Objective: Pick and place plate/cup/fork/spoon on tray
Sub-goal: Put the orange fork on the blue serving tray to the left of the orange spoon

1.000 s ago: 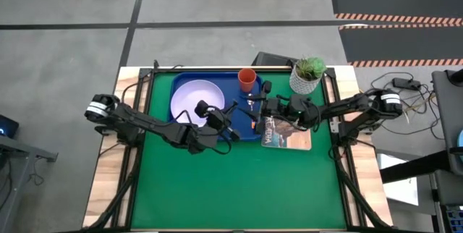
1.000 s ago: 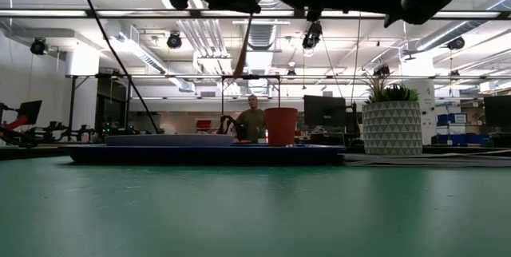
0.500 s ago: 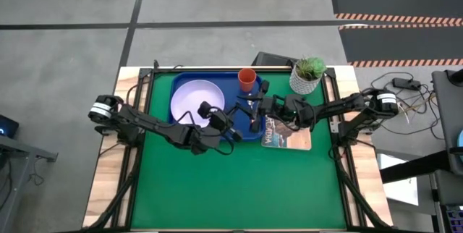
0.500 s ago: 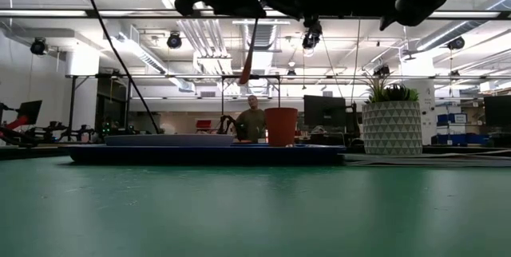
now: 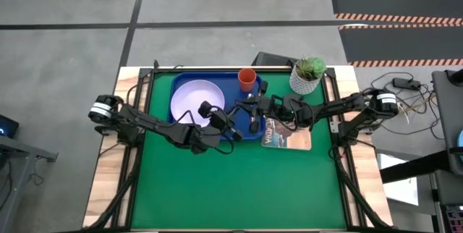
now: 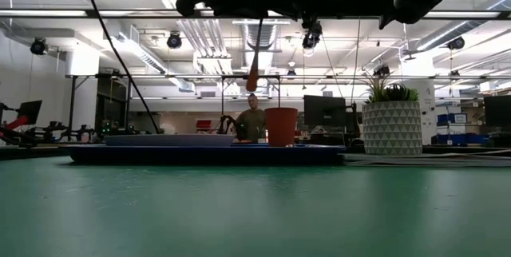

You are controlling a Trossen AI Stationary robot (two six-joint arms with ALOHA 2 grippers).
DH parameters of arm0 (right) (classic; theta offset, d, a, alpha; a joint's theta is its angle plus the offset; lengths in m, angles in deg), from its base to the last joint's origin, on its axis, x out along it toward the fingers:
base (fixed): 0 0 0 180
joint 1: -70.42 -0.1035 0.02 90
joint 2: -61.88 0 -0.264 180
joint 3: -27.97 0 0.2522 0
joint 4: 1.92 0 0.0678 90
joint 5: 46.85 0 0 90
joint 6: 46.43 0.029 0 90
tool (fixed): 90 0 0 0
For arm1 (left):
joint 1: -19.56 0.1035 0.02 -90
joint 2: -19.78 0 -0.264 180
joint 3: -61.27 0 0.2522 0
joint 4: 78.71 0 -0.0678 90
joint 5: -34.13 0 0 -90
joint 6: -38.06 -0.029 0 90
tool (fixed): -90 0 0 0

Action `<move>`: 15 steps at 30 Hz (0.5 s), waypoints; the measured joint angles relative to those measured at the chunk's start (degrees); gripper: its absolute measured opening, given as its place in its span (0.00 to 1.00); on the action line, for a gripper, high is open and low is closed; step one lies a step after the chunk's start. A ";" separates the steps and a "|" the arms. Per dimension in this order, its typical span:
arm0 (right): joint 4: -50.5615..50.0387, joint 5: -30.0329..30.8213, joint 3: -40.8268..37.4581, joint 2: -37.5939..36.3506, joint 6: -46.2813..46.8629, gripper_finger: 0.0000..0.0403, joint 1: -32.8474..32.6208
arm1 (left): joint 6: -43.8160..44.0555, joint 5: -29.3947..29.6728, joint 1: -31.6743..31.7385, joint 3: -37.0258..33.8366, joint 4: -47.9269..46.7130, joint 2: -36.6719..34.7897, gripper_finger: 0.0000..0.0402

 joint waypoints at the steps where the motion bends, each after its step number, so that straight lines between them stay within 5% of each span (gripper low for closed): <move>1: -0.03 0.02 0.00 0.00 -0.04 0.02 0.00 | -0.02 0.01 0.00 0.00 -0.01 0.00 0.09; 15: -1.70 3.08 -0.09 -0.50 -1.87 0.02 0.04 | -4.63 0.09 0.11 -0.24 -2.93 -0.04 0.10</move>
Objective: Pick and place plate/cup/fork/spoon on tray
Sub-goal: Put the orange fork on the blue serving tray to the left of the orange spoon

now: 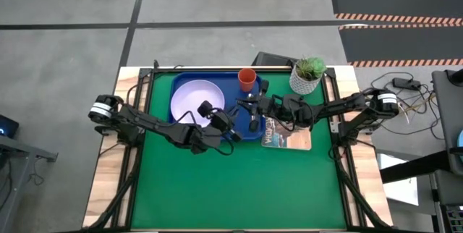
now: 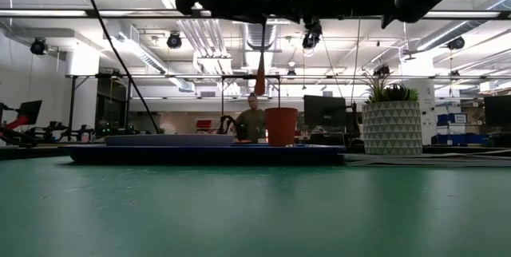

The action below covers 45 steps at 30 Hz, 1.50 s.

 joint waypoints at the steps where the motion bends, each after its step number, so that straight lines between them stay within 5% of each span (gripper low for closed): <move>1: -0.53 0.29 0.00 -0.29 -0.27 0.02 0.14 | -0.25 -0.02 0.00 -0.08 -0.60 0.00 0.10; 8: -8.21 1.16 -0.04 -3.88 -3.15 0.02 0.57 | -3.33 -0.20 0.07 -0.24 -1.90 -0.06 0.12; 14: -12.77 1.64 -1.75 -9.34 -2.37 0.02 2.01 | -3.41 -0.29 0.31 -0.36 -1.81 -0.04 0.25; 23: 6.29 -1.94 -8.64 -8.85 8.20 0.02 4.56 | -3.41 -7.65 2.15 -3.76 14.89 3.55 0.35; 32: 7.52 -4.71 -8.68 -7.45 8.67 0.02 4.63 | -7.61 -10.45 5.79 -2.81 27.19 7.04 0.35; 45: 7.98 -4.63 -8.66 -7.47 8.65 0.02 4.64 | -7.51 -16.42 8.90 -1.79 30.18 7.04 0.35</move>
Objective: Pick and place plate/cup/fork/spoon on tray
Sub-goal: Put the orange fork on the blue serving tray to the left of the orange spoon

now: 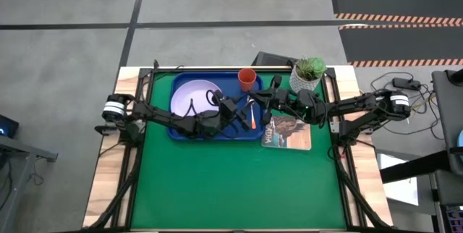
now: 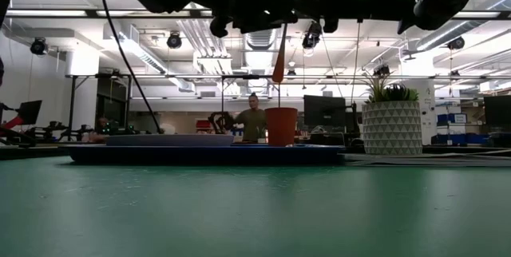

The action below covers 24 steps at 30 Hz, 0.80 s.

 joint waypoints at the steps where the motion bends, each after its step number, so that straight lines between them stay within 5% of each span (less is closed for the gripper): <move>1: 0.01 0.19 0.00 0.00 0.00 0.02 0.00 | -0.05 -0.02 0.00 0.00 0.06 0.00 0.34; 16: 0.00 3.56 0.02 0.00 2.09 0.02 0.11 | 0.08 -0.72 0.66 0.26 -0.20 0.00 0.03; 24: -0.02 3.65 0.02 0.00 4.61 0.02 0.11 | 0.16 -0.80 0.81 0.26 -0.29 0.00 0.00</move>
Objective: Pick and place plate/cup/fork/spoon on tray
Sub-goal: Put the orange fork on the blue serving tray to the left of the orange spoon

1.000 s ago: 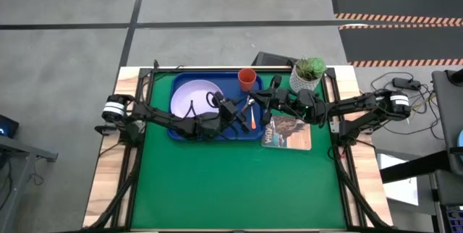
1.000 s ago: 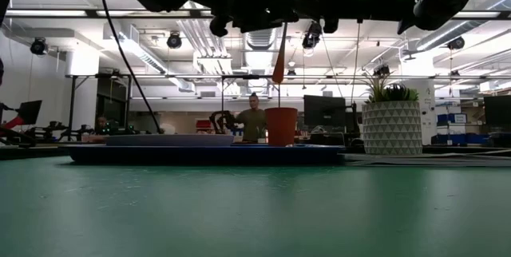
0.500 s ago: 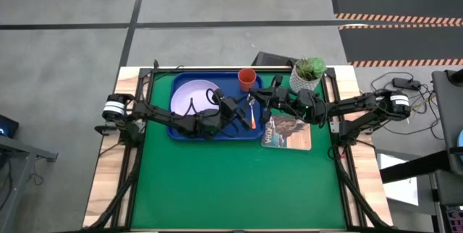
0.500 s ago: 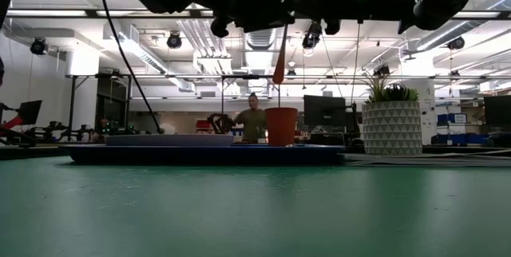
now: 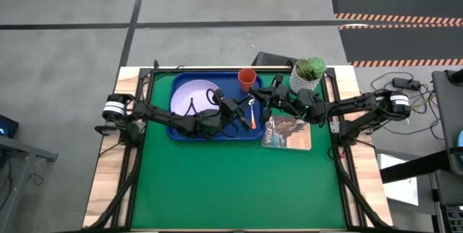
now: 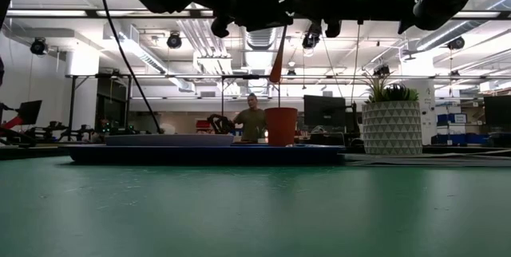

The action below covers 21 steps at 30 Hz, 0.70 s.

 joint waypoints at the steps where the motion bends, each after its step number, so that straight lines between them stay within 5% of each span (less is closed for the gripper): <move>1: -0.02 0.01 0.00 0.00 -0.04 0.03 0.00 | 0.00 0.00 0.00 0.00 -0.02 0.00 0.00; 12: -2.31 8.35 0.02 -0.63 0.88 0.27 -0.02 | 9.70 0.57 0.20 0.00 -7.12 -0.67 0.00; 21: -19.99 12.98 0.02 -12.37 0.30 0.39 0.37 | 20.87 -1.09 2.66 0.37 -20.73 -5.57 0.00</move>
